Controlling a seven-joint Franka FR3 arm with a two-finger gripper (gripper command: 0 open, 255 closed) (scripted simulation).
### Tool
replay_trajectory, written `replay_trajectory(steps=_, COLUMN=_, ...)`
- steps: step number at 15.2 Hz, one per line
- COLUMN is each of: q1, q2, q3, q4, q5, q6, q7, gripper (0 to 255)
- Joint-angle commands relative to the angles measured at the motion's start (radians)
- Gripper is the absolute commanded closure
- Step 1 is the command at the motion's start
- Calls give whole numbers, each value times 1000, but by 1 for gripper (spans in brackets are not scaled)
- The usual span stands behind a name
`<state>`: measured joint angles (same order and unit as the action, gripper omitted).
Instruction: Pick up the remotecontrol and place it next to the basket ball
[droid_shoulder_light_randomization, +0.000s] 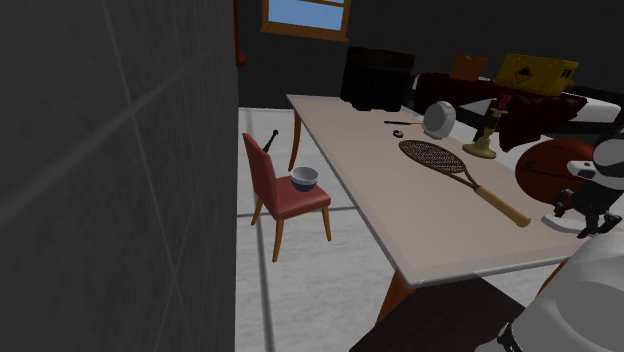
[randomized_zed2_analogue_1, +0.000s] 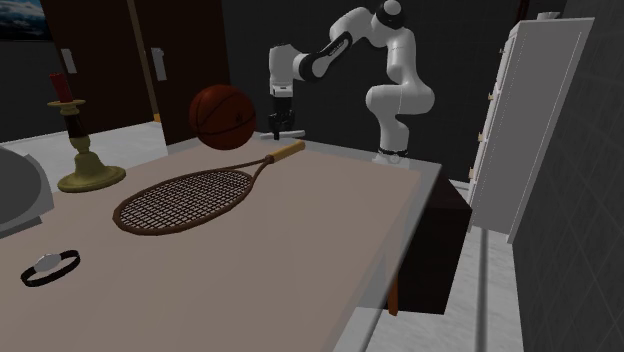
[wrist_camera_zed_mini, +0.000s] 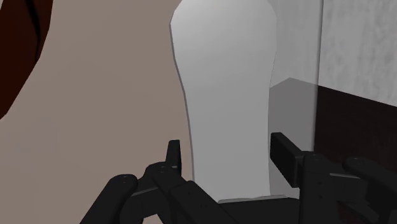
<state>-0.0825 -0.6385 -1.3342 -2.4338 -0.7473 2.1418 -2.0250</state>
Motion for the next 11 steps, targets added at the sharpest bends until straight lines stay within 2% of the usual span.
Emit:
replay_trajectory(steps=1, q1=4, q2=2, q3=-5, q4=-3, q5=-1, q6=4, q7=1, gripper=255)
replay_trajectory(steps=6, q1=4, q2=2, q3=-5, q4=-3, q5=-1, q6=3, q7=1, gripper=255)
replay_trajectory(steps=7, q1=6, q2=2, q3=-7, q4=-2, q5=-1, q6=4, q7=1, gripper=0)
replay_trajectory(steps=11, q1=6, q2=2, q3=-8, q4=-2, q5=-1, q6=4, q7=1, gripper=0)
